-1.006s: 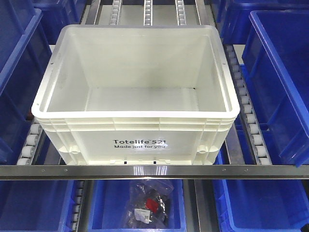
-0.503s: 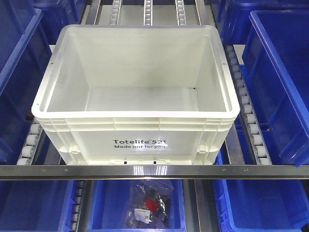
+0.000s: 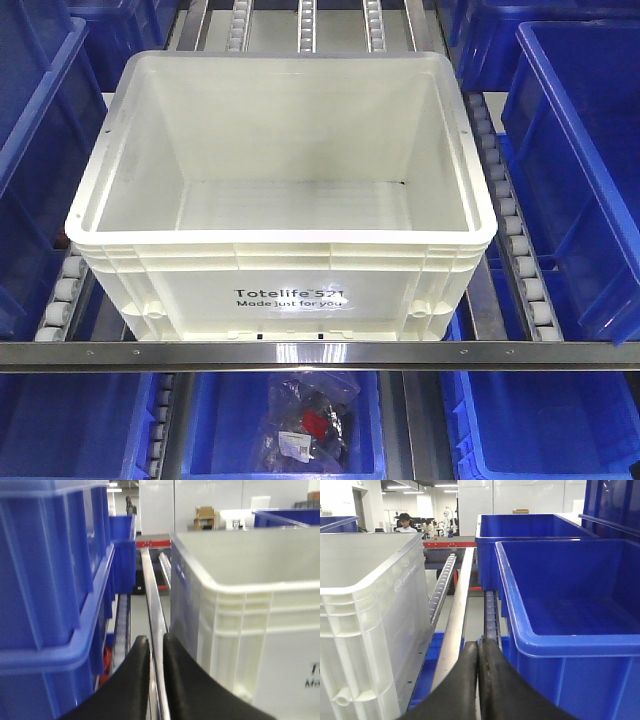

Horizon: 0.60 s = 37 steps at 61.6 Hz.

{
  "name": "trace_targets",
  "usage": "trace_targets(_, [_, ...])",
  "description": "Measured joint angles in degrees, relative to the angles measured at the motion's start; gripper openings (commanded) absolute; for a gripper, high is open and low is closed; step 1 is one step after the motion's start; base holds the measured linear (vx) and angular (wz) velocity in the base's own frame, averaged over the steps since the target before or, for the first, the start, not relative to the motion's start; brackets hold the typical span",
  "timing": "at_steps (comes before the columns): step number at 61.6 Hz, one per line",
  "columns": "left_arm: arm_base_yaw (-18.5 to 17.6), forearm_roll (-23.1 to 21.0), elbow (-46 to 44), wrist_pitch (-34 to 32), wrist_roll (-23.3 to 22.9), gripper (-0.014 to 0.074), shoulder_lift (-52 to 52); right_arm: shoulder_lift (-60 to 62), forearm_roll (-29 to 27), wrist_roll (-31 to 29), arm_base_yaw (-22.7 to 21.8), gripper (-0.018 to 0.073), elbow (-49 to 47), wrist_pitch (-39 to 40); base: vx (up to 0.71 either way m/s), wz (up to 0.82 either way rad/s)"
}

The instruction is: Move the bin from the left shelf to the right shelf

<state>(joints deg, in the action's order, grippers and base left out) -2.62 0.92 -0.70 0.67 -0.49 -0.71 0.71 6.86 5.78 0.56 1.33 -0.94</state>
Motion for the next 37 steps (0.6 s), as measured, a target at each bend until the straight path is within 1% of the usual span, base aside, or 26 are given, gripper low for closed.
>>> trace_targets(13, [0.00, 0.00, -11.77, -0.12, 0.00, 0.0056, 0.00, -0.80, 0.14, 0.00, 0.00, -0.0009, -9.52, -1.45, 0.00, 0.00])
trace_targets(18, [0.00, 0.00, -16.73, 0.32, 0.00, 0.0056, 0.10, -2.85, 0.16, 0.00, 0.00, -0.0009, -13.67, -2.67, 0.00, 0.00])
trace_targets(23, [0.00, 0.00, -22.62, 1.99, 0.00, 0.0056, 2.53, -5.92, 0.16, 0.00, 0.00, -0.0009, -18.21, -4.09, 0.00, 0.00])
trace_targets(30, [0.00, 0.00, -30.88, 7.61, 0.00, 0.0056, 8.31, -11.29, 0.16, -0.04, 0.00, -0.0009, -24.35, -6.74, 0.00, 0.00])
trace_targets(37, [0.00, 0.00, -37.67, 16.96, 0.00, 0.0056, 15.04, -17.13, 0.16, -0.04, 0.00, -0.0009, -29.62, -11.42, 0.00, 0.00])
